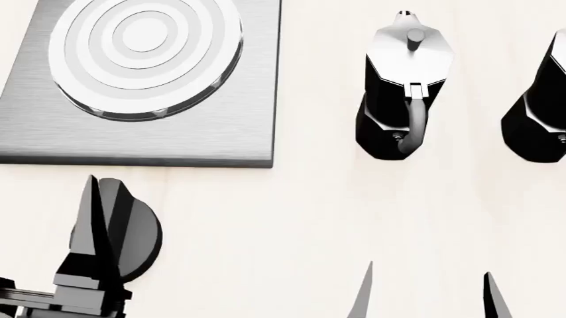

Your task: Turn off the stove.

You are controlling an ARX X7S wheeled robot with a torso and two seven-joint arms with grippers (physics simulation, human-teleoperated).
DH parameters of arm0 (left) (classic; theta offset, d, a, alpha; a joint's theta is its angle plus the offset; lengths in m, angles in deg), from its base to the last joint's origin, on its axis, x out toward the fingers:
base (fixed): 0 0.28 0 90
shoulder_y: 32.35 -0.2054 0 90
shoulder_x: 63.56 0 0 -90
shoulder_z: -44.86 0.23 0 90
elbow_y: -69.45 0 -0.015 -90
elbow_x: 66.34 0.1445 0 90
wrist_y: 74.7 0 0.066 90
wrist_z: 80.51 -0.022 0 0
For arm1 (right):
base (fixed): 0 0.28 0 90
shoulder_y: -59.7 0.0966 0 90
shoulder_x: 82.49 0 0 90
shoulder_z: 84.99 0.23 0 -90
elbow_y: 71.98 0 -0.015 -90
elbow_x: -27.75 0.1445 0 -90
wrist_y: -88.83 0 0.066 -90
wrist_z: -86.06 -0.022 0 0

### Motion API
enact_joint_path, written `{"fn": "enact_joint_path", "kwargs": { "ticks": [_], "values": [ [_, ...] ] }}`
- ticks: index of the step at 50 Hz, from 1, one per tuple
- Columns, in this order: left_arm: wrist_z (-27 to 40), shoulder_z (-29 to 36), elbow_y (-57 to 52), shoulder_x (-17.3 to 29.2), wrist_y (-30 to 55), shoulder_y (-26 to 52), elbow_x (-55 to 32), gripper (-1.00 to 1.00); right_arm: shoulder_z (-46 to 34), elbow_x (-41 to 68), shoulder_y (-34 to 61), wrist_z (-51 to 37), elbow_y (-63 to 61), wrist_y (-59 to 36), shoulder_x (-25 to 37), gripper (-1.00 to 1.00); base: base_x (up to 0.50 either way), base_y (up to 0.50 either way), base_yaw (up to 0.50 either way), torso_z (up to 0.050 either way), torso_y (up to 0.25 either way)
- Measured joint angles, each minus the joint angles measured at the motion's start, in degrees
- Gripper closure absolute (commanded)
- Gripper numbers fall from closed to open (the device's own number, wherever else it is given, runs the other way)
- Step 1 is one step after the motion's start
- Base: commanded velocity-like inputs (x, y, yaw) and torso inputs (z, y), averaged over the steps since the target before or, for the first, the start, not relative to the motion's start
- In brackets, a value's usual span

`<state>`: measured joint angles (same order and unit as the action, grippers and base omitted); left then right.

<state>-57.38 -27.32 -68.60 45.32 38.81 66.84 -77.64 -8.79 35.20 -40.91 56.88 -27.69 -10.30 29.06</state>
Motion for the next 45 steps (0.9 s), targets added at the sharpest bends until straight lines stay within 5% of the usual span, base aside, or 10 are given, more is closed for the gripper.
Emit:
{"fn": "enact_joint_path", "kwargs": {
  "ticks": [45],
  "values": [
    [-0.56,4.32,20.79,-3.39,-11.02,1.77,2.39,-1.0,-0.29,1.15,0.53,-0.52,0.11,-0.46,0.78,-1.0,0.0,0.0,0.0,0.0,0.0]
  ]
}}
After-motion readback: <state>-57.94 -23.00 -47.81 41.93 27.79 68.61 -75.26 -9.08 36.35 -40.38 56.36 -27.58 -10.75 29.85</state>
